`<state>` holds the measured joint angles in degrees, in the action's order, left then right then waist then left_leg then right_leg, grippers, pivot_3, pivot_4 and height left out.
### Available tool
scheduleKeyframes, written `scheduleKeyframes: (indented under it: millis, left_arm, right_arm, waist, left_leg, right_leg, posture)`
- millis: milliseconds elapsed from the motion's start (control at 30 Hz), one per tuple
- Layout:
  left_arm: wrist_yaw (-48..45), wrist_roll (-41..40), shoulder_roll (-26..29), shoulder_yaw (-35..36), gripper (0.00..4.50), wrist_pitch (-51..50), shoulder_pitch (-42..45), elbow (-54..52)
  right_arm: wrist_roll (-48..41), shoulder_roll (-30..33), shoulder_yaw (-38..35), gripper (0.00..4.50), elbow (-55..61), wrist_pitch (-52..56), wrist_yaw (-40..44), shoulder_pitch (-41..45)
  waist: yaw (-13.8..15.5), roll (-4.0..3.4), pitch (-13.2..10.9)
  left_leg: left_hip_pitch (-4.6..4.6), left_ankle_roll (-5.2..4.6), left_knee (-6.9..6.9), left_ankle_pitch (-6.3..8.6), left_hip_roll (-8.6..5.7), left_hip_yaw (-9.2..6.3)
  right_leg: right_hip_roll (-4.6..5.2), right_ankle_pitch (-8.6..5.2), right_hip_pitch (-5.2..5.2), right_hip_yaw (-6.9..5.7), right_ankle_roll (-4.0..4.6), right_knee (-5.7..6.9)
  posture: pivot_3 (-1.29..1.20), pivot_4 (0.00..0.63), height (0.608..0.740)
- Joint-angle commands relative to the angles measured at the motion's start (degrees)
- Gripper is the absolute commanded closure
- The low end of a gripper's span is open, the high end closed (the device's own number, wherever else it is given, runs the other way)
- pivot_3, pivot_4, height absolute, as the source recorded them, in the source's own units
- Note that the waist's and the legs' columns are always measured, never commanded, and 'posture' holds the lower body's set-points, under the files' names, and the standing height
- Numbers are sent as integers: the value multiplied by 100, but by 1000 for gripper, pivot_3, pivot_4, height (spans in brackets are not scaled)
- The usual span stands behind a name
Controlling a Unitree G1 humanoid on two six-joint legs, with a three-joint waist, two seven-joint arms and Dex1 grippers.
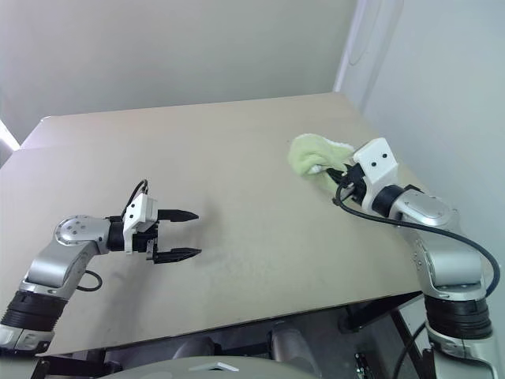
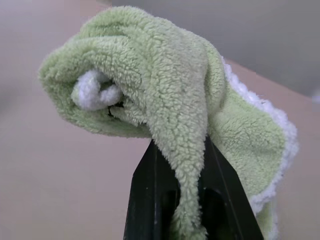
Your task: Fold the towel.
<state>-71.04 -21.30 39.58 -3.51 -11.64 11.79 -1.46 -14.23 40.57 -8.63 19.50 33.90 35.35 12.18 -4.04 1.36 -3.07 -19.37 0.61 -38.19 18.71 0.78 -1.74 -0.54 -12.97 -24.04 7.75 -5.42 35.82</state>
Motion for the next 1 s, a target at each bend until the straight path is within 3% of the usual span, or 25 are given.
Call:
scheduleKeyframes:
  millis: [33, 200, 467, 500, 667, 767, 900, 1000]
  left_arm:
    - [-16, 29, -36, -5, 0, 142, 147, 17]
    - [-14, 56, -66, -18, 0, 182, 193, 68]
    - [-51, 105, -82, -32, 0, 236, 204, 117]
    - [-50, 109, -88, -32, 0, 245, 205, 123]
    - [-57, 153, -96, -47, 0, 294, 216, 181]
    - [-58, 188, -107, -48, 0, 329, 207, 224]
    - [-58, 220, -123, -31, 0, 361, 222, 288]
    - [-68, 223, -117, -19, 0, 379, 226, 312]
  right_arm:
    - [892, 150, 591, 4478, -526, -741, -255, -174]
    - [1297, -62, 1067, 4478, -853, -1199, -363, -489]
    - [1354, -427, 1235, 4478, -971, -890, -416, -689]
    - [1360, -447, 1191, 3866, -1002, -881, -457, -690]
    - [1133, -338, 909, 2126, -799, -822, -267, -761]
    - [600, -403, 366, 1094, -509, -548, -161, -735]
    - [-779, -601, -600, 1094, 109, 316, 54, -676]
    - [-1719, -996, -1195, 1094, 296, 922, -268, -314]
  waist:
    - [-15, 0, 0]
    - [-9, -5, -2]
    - [-1, -3, -1]
    - [-4, -3, -1]
    - [1, -3, -1]
    - [2, -4, -2]
    - [5, -4, -2]
    - [-19, -4, -2]
  left_leg:
    - [1, 0, 0, 0, 0, 2]
    - [1, 0, -2, 0, -1, 5]
    - [3, 0, -7, 0, -1, 5]
    - [3, 0, -8, 0, -1, 6]
    - [4, 0, -8, 0, -1, 5]
    - [3, 0, -8, 0, -1, 6]
    - [2, 0, -7, 0, -1, 3]
    - [2, 0, -7, 0, 1, 3]
  right_leg:
    - [-1, 0, 0, 2, 0, 1]
    - [-1, 0, -2, 7, 0, 7]
    - [-2, 0, -2, 10, 0, 17]
    - [-2, 0, -3, 10, 0, 17]
    - [-2, 0, -2, 10, 0, 17]
    - [-2, 0, -2, 10, 0, 17]
    - [-3, 0, -3, 9, 0, 17]
    - [-6, 0, -2, 9, 0, 19]
  posture:
    - [0, 0, 740]
    - [0, 0, 740]
    - [0, 0, 740]
    - [0, 0, 740]
    - [0, 0, 740]
    - [0, 0, 740]
    - [0, 0, 740]
    - [0, 0, 740]
